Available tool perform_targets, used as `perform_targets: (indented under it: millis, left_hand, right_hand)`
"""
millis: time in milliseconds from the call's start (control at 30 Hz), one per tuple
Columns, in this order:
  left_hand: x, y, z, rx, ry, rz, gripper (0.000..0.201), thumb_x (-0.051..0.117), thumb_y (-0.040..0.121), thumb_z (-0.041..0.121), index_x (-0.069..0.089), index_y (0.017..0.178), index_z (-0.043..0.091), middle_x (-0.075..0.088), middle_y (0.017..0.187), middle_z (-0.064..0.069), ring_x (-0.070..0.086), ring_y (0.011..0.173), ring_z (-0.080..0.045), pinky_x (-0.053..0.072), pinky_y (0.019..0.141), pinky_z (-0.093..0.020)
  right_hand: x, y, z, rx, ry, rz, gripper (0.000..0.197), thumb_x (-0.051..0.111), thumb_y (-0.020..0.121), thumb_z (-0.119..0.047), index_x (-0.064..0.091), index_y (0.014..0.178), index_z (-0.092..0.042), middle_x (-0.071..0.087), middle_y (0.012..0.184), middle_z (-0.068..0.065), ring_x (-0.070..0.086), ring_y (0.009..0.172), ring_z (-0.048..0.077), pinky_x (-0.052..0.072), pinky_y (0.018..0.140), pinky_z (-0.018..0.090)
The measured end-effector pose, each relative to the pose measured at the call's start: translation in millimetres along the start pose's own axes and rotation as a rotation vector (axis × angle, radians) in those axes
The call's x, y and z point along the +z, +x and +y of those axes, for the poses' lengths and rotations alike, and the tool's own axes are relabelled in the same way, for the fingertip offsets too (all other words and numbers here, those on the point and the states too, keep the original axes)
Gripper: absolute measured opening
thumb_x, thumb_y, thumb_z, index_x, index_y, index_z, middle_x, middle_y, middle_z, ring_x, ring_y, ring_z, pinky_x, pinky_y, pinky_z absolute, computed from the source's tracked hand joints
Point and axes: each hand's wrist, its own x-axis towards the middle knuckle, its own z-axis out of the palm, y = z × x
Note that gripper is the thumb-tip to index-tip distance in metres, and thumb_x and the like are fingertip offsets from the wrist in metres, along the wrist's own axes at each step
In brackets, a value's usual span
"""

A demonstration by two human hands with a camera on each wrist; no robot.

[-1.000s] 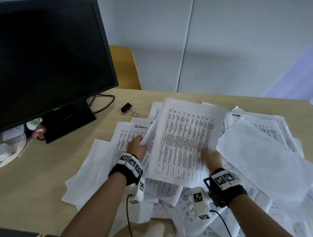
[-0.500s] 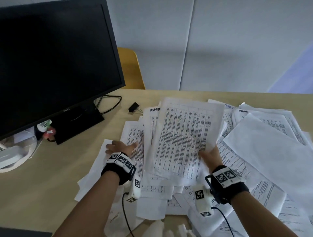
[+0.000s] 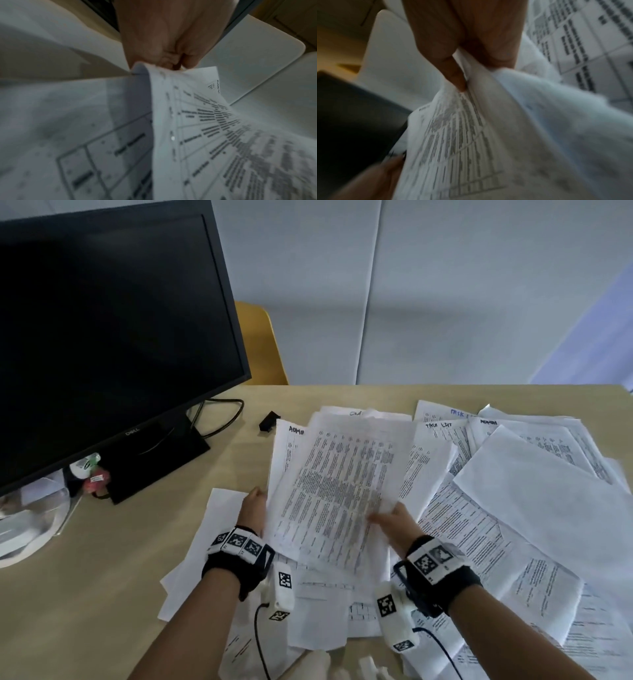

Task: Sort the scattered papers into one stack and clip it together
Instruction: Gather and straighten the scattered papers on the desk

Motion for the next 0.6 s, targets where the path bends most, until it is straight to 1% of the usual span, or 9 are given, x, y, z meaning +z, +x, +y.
perform_targets:
  millis: [67, 100, 133, 200, 267, 367, 433, 533, 600]
  left_hand:
    - [2, -3, 4, -0.052, -0.022, -0.06, 0.045, 0.03, 0.099, 0.039, 0.054, 0.12, 0.006, 0.056, 0.123, -0.017, 0.053, 0.115, -0.032, 0.04, 0.102, -0.037]
    - [3, -5, 6, -0.032, 0.005, -0.081, 0.049, 0.034, 0.098, 0.041, 0.048, 0.13, 0.005, 0.054, 0.127, -0.016, 0.051, 0.12, -0.034, 0.04, 0.098, -0.034]
    - [4, -7, 7, 0.004, 0.011, -0.087, 0.049, 0.043, 0.097, 0.036, 0.046, 0.133, 0.004, 0.054, 0.129, -0.015, 0.051, 0.12, -0.034, 0.04, 0.092, -0.031]
    - [5, -6, 8, 0.08, -0.028, -0.068, 0.04, 0.056, 0.092, 0.018, 0.049, 0.128, 0.001, 0.057, 0.127, -0.014, 0.055, 0.116, -0.031, 0.044, 0.097, -0.037]
    - [4, -2, 10, 0.127, -0.021, -0.032, 0.037, 0.056, 0.09, 0.008, 0.052, 0.126, 0.0, 0.06, 0.123, -0.018, 0.056, 0.115, -0.034, 0.045, 0.1, -0.047]
    - [7, 1, 19, 0.214, 0.071, -0.013, 0.029, 0.057, 0.09, 0.01, 0.057, 0.116, 0.001, 0.062, 0.114, -0.017, 0.058, 0.107, -0.03, 0.047, 0.093, -0.039]
    - [12, 6, 24, 0.235, 0.136, -0.023, 0.027, 0.062, 0.087, 0.02, 0.059, 0.107, 0.002, 0.061, 0.112, -0.018, 0.058, 0.106, -0.031, 0.046, 0.087, -0.036]
    - [23, 11, 24, 0.212, 0.298, -0.073, 0.044, 0.066, 0.083, 0.034, 0.058, 0.117, 0.009, 0.05, 0.134, -0.014, 0.046, 0.125, -0.031, 0.041, 0.104, -0.04]
    - [32, 10, 23, 0.2, 0.417, -0.138, 0.054, 0.064, 0.083, 0.04, 0.053, 0.126, 0.01, 0.043, 0.14, -0.014, 0.041, 0.13, -0.031, 0.036, 0.108, -0.039]
  right_hand:
    - [16, -6, -4, -0.199, -0.226, 0.033, 0.037, 0.048, 0.087, 0.001, 0.04, 0.124, -0.004, 0.06, 0.092, 0.003, 0.063, 0.086, 0.024, 0.055, 0.075, 0.036]
    - [22, -9, -6, -0.296, -0.337, 0.053, 0.045, 0.048, 0.088, 0.0, 0.033, 0.129, -0.01, 0.061, 0.09, 0.001, 0.064, 0.078, 0.023, 0.058, 0.069, 0.035]
    - [28, -13, -9, -0.374, -0.41, 0.05, 0.053, 0.049, 0.087, 0.0, 0.026, 0.133, -0.016, 0.062, 0.089, 0.002, 0.065, 0.071, 0.024, 0.058, 0.062, 0.033]
    - [34, -20, -17, -0.465, -0.466, 0.018, 0.07, 0.053, 0.086, -0.001, 0.014, 0.141, -0.021, 0.061, 0.089, -0.001, 0.063, 0.064, 0.022, 0.054, 0.057, 0.025]
    - [31, -22, -27, -0.504, -0.449, 0.04, 0.071, 0.058, 0.085, -0.006, 0.017, 0.143, -0.018, 0.057, 0.088, -0.007, 0.062, 0.068, 0.017, 0.051, 0.061, 0.023]
    - [13, -14, -39, -0.386, -0.301, 0.247, 0.03, 0.063, 0.084, -0.017, 0.06, 0.112, -0.006, 0.062, 0.084, 0.001, 0.06, 0.073, 0.019, 0.046, 0.068, 0.028]
    - [-5, -1, -35, -0.241, -0.135, 0.376, 0.026, 0.065, 0.083, -0.021, 0.064, 0.097, 0.001, 0.064, 0.084, 0.008, 0.062, 0.077, 0.022, 0.046, 0.069, 0.029]
    - [-29, 18, -20, -0.116, -0.046, 0.516, 0.033, 0.069, 0.079, -0.025, 0.062, 0.096, 0.003, 0.066, 0.098, 0.021, 0.064, 0.091, 0.032, 0.052, 0.081, 0.043]
    - [-39, 23, -12, 0.018, -0.08, 0.616, 0.043, 0.068, 0.078, -0.027, 0.058, 0.105, 0.005, 0.056, 0.116, 0.026, 0.055, 0.106, 0.035, 0.045, 0.095, 0.047]
